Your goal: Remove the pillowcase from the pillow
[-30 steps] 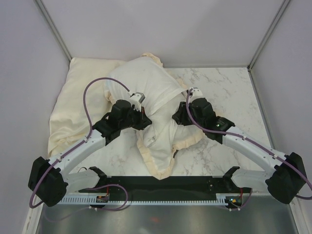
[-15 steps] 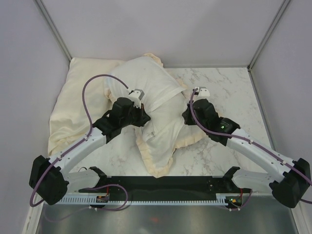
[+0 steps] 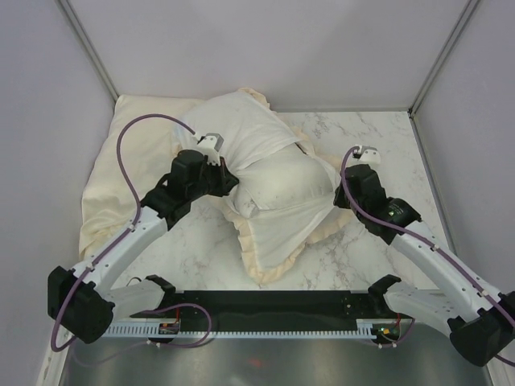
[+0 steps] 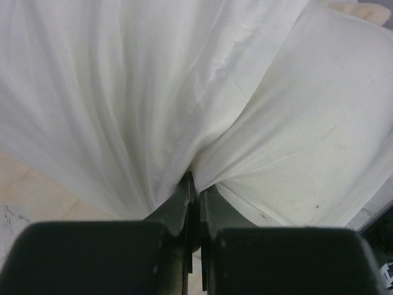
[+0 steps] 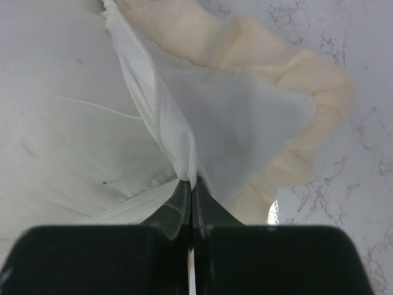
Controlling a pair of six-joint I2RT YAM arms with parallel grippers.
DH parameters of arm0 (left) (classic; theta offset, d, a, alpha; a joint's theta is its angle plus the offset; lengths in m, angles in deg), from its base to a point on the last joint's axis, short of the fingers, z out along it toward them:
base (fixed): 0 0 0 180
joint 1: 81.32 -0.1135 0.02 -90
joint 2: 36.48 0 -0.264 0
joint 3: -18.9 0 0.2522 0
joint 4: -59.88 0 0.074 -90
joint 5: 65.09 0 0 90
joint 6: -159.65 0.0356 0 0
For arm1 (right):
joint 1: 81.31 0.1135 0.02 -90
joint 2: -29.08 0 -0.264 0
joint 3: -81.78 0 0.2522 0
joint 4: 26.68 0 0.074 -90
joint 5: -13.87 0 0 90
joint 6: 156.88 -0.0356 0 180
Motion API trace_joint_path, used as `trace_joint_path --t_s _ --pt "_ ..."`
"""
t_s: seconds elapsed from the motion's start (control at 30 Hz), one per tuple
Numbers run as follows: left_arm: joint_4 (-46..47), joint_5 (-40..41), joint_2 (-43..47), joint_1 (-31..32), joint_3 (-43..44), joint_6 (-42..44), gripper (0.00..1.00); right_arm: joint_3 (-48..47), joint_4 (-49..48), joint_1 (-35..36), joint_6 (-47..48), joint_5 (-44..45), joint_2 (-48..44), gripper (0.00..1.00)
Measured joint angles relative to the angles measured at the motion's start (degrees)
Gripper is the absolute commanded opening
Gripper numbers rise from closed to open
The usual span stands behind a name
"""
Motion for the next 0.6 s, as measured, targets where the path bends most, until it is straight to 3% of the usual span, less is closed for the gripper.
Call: trace_joint_path --t_s 0.6 --pt "-3.1 0.8 5.5 -1.4 0.0 0.0 0.02 4.0 -3.0 -8.7 2.1 -7.9 2.7 0.00"
